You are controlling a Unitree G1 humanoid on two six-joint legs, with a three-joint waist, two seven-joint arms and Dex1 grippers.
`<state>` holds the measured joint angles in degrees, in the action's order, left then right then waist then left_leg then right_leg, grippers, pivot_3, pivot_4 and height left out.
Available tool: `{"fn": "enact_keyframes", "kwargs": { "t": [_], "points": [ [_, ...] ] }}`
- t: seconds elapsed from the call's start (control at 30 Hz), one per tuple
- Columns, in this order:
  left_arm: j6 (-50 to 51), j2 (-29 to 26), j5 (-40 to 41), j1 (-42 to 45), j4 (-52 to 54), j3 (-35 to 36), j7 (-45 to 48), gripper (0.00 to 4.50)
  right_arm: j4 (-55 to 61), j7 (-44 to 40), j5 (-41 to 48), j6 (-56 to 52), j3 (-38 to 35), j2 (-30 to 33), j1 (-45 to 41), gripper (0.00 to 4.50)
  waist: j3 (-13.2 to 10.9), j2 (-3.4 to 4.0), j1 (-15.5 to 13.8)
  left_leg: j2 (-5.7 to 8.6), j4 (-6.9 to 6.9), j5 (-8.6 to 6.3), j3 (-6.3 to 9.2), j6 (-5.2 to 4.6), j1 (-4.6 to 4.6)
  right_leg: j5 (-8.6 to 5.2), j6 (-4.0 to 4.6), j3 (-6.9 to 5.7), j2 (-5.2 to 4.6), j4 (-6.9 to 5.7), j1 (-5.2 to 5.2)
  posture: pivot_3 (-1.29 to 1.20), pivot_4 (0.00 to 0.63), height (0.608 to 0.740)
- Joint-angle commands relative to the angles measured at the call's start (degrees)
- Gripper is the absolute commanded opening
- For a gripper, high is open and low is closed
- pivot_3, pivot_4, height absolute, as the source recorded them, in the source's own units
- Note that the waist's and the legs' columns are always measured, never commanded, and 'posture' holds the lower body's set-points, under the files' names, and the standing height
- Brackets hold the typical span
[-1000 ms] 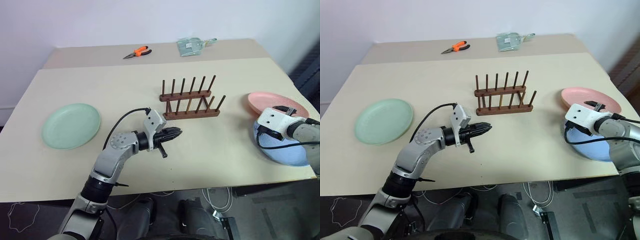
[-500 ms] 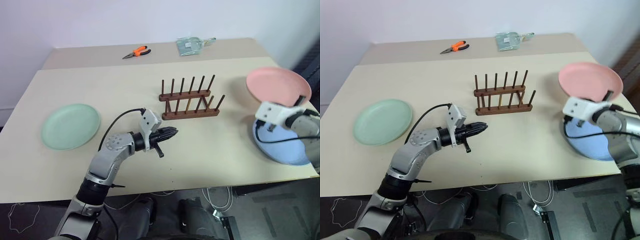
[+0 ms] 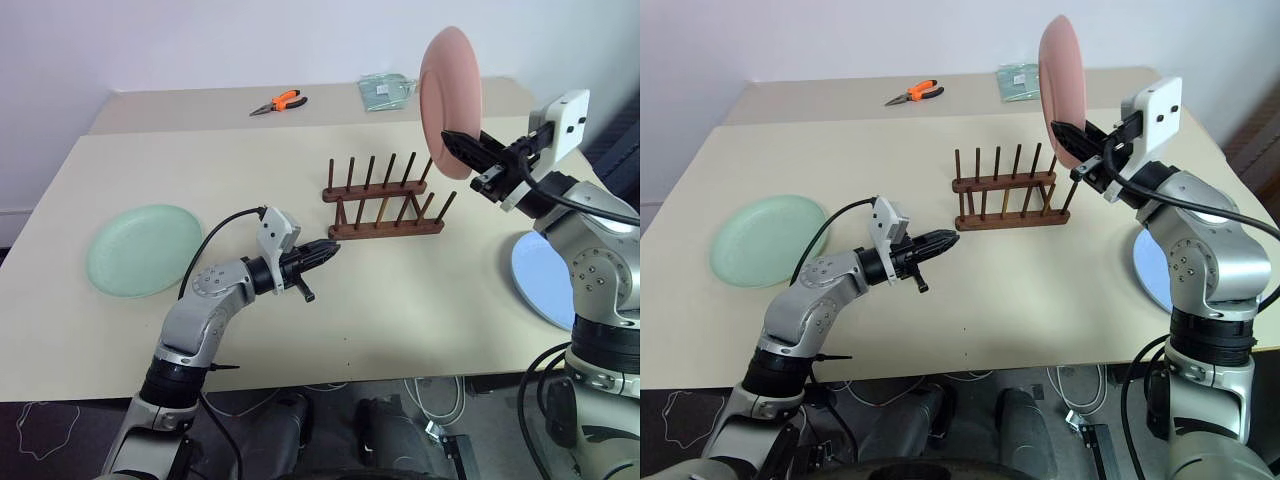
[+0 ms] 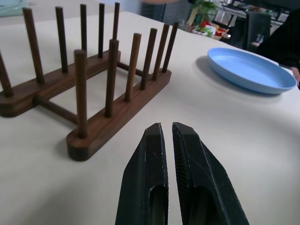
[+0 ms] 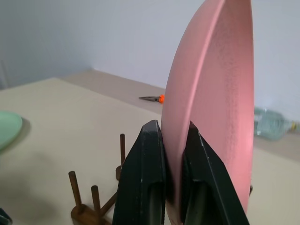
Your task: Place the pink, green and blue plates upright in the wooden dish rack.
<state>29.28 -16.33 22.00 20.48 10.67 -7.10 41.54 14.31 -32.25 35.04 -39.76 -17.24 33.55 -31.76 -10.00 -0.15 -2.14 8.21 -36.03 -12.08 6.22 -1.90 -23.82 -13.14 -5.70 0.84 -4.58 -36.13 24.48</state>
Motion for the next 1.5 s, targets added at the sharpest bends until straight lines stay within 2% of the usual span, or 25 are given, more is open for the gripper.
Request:
{"fn": "enact_keyframes", "kwargs": {
  "t": [0.03,0.3,0.43,0.5,0.57,0.6,0.8,0.83,0.9,1.03,1.13,1.2,1.33,1.5],
  "points": [
    [-1.0,-0.3,1.1,0.0,3.0,0.8,-0.1,0.29,1.8,1.6,5.6,-2.9,-3.2,-1.2,-0.5,0.03,0.0,0.01,0.1,-0.01,0.02,0.0,-0.01,0.0,0.0,0.0,0.0,0.02,0.01,-0.01,0.02,0.0,0.15,0.727],
    [-0.9,-0.6,1.2,-0.2,3.5,0.6,0.2,0.29,-1.0,6.2,9.9,-6.6,-4.7,-4.0,0.9,0.03,0.0,0.03,0.0,-0.02,0.0,0.02,-0.02,-0.02,-0.01,0.0,0.0,0.02,0.01,-0.01,0.01,0.0,0.15,0.727],
    [-0.9,-0.8,1.3,0.1,3.3,0.5,0.3,0.29,-2.6,7.0,7.4,-4.5,-3.7,-3.5,1.1,1.63,0.0,0.03,0.0,-0.02,0.0,0.02,-0.02,-0.02,-0.01,0.0,0.0,0.02,0.01,-0.01,0.01,0.0,0.15,0.727],
    [-0.6,-0.9,1.6,0.1,3.3,0.6,0.3,0.29,-2.8,7.1,5.3,-2.9,-2.7,-2.7,1.2,2.64,0.0,0.04,0.0,-0.02,0.01,0.02,-0.03,-0.02,-0.01,0.0,0.0,0.02,0.01,-0.01,0.02,0.0,0.15,0.727],
    [0.0,-0.9,2.4,0.0,3.2,1.0,0.2,0.84,-3.7,7.7,0.8,0.7,-1.6,-1.4,1.2,3.59,0.0,0.04,0.0,-0.02,0.01,0.02,-0.04,-0.03,-0.01,0.0,-0.01,0.03,0.01,-0.02,0.03,0.0,0.15,0.727],
    [0.2,-0.9,2.7,0.0,3.1,1.2,0.1,1.15,-3.9,7.5,-0.7,2.1,-1.2,-0.8,1.2,3.65,0.0,0.04,0.0,-0.02,0.01,0.02,-0.04,-0.02,-0.01,0.0,0.0,0.02,0.01,-0.01,0.04,0.0,0.15,0.727],
    [-1.2,-1.1,1.5,0.9,1.6,3.6,-3.0,4.21,-6.0,7.1,-8.9,11.1,-1.4,4.3,-0.7,3.65,0.0,0.04,0.0,-0.02,-0.01,0.02,-0.05,-0.02,-0.03,0.0,0.0,0.02,0.01,0.0,0.03,0.0,0.15,0.727],
    [-1.7,-1.4,0.7,1.1,1.2,4.3,-4.2,4.5,-6.4,6.8,-9.5,12.2,-1.7,5.1,-1.3,3.91,0.0,0.04,0.0,-0.02,-0.01,0.02,-0.05,-0.02,-0.03,0.0,0.0,0.02,0.01,0.0,0.03,0.0,0.15,0.727],
    [-2.9,-1.7,-1.3,1.7,-0.7,7.2,-8.7,4.5,-5.7,5.5,-10.9,14.7,-1.2,7.1,-2.7,4.47,0.0,0.05,0.0,-0.02,0.0,0.02,-0.05,-0.01,-0.02,0.0,0.0,0.01,0.02,-0.01,0.04,0.0,0.15,0.727],
    [-3.5,-1.8,-3.2,2.5,-3.6,11.8,-15.4,4.5,-4.0,3.3,-13.2,17.9,1.0,9.1,-4.2,4.47,0.0,0.04,0.1,-0.04,0.03,0.02,-0.06,-0.01,-0.02,0.01,-0.02,0.02,0.04,-0.02,0.07,0.0,0.15,0.727],
    [-1.4,-4.3,-10.9,4.9,-9.5,27.5,-39.9,4.5,7.1,-6.0,-13.5,17.9,12.6,10.6,-3.6,4.47,0.0,0.01,0.6,-0.05,0.03,0.02,-0.06,-0.01,-0.03,0.01,-0.03,0.03,0.05,-0.02,0.09,0.0,0.15,0.727],
    [0.2,-5.1,-12.7,5.1,-10.1,34.8,-49.5,4.5,9.5,-7.4,-14.7,17.3,17.4,9.5,-2.8,4.47,-0.1,-0.16,1.6,-0.13,0.08,0.02,-0.03,0.02,-0.04,0.01,-0.04,0.0,0.1,-0.09,0.17,0.0,0.15,0.727],
    [5.7,-5.1,-12.4,3.5,-6.6,41.9,-56.2,4.5,8.8,-7.7,-17.7,18.8,22.7,6.4,-1.1,4.47,0.0,-0.26,1.0,-0.1,-0.06,-0.16,-0.04,0.19,-0.05,0.05,-0.11,-0.04,0.08,-0.03,0.11,0.0,0.15,0.727],
    [17.8,0.1,-2.6,1.5,-1.3,49.2,-56.1,4.5,6.4,-9.1,-19.1,20.7,24.6,3.6,-1.0,4.47,0.0,-0.4,-0.6,0.02,-0.3,-0.21,0.0,0.13,-0.04,0.15,-0.29,-0.11,0.02,0.06,0.1,0.0,0.15,0.727]
  ]
}}
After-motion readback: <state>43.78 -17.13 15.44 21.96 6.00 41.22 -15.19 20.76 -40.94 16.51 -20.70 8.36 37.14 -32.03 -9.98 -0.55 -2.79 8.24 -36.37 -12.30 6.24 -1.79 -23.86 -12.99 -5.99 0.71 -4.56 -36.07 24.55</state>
